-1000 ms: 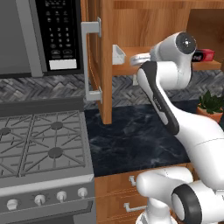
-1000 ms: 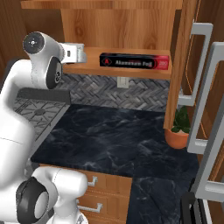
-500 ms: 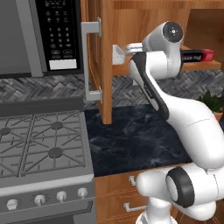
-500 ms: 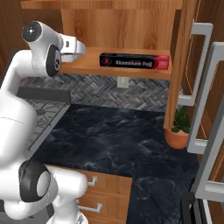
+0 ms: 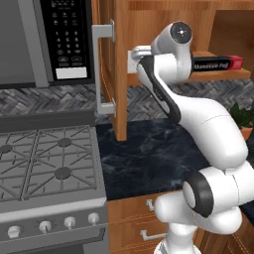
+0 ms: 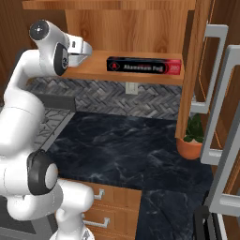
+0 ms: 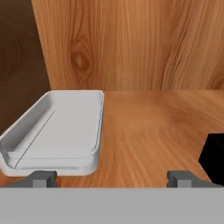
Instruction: Retrieve the tupperware and aluminum foil from the cabinet and place them on the dining counter near the plate with kebab skewer and mushroom to prepare for storing leftovers.
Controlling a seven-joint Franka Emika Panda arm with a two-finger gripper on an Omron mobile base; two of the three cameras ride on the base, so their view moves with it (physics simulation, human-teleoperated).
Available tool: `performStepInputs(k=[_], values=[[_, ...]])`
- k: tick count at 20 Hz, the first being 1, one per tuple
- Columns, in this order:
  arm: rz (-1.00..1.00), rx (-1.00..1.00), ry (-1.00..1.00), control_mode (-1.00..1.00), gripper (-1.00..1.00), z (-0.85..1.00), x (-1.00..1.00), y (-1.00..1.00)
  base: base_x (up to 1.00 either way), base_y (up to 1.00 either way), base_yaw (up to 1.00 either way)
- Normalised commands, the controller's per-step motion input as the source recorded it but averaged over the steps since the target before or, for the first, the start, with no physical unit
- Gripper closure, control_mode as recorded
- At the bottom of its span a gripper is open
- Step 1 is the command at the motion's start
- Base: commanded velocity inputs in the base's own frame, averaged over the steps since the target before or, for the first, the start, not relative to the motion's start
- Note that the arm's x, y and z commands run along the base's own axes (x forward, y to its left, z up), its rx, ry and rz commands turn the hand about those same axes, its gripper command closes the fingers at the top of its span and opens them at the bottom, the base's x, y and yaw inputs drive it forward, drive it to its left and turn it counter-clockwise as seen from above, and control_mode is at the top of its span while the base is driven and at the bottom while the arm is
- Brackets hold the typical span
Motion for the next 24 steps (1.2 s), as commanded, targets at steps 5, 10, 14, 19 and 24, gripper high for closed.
performStepInputs(k=[5,10,14,19,24], values=[[0.00,0.00,0.00,-1.00,-1.00,-0.19,0.51,0.05,0.00,0.00,0.00],[0.00,0.00,0.01,-1.00,-1.00,-0.24,0.50,0.04,0.00,0.00,0.00],[0.00,0.00,0.08,-1.00,-1.00,-0.10,0.50,0.13,0.00,0.00,0.00],[0.00,0.00,0.10,-1.00,-1.00,-0.05,0.42,0.15,0.00,0.00,0.00],[-0.03,0.00,0.10,-1.00,-1.00,-0.20,0.18,0.06,0.00,0.00,0.00]])
